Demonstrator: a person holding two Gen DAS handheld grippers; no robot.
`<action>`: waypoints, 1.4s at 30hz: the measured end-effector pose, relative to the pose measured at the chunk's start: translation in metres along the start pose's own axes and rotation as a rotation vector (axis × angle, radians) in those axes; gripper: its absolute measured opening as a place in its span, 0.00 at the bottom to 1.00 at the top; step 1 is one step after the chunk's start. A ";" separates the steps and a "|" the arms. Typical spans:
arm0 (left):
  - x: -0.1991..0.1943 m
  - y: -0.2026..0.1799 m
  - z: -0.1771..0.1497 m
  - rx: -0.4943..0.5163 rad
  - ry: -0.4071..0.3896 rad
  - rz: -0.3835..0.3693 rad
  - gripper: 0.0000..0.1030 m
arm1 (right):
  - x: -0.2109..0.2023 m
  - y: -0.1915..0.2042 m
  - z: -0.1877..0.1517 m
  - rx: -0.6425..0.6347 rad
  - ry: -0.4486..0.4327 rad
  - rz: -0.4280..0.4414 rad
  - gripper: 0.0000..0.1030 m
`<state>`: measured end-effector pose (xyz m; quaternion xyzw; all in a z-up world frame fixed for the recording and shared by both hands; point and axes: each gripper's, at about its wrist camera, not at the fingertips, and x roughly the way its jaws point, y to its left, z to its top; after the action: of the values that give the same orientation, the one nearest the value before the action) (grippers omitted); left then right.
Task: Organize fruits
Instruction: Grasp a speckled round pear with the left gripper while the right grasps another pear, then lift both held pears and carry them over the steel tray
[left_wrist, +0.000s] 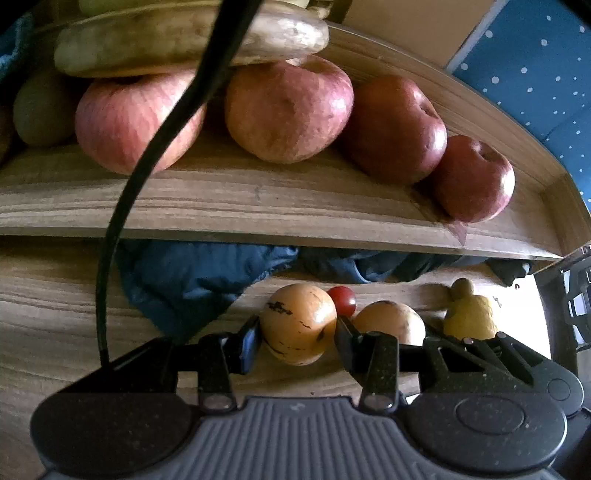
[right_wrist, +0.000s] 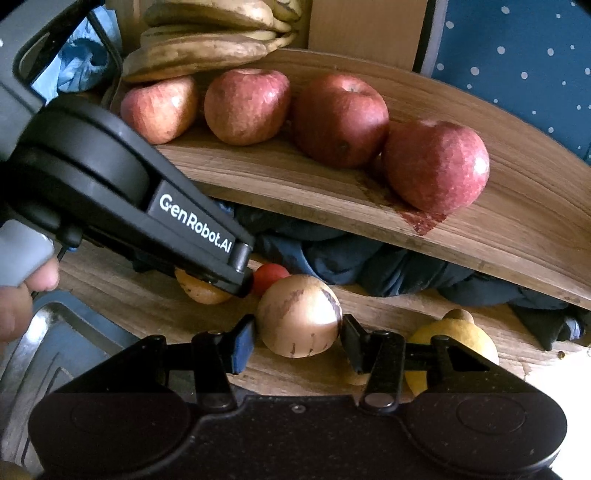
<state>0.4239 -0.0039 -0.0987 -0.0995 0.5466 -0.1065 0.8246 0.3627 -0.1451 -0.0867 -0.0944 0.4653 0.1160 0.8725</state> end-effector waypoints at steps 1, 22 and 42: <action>0.000 -0.001 -0.001 0.001 0.000 0.000 0.46 | -0.001 0.000 0.000 0.001 0.000 0.000 0.50; 0.005 0.003 -0.002 -0.008 0.010 0.009 0.46 | 0.026 -0.007 0.005 0.037 0.036 0.025 0.51; -0.016 -0.007 -0.016 0.010 -0.025 0.009 0.46 | -0.006 -0.008 -0.014 0.068 -0.035 0.044 0.51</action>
<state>0.4024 -0.0067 -0.0889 -0.0943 0.5362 -0.1043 0.8323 0.3512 -0.1569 -0.0892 -0.0527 0.4555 0.1208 0.8804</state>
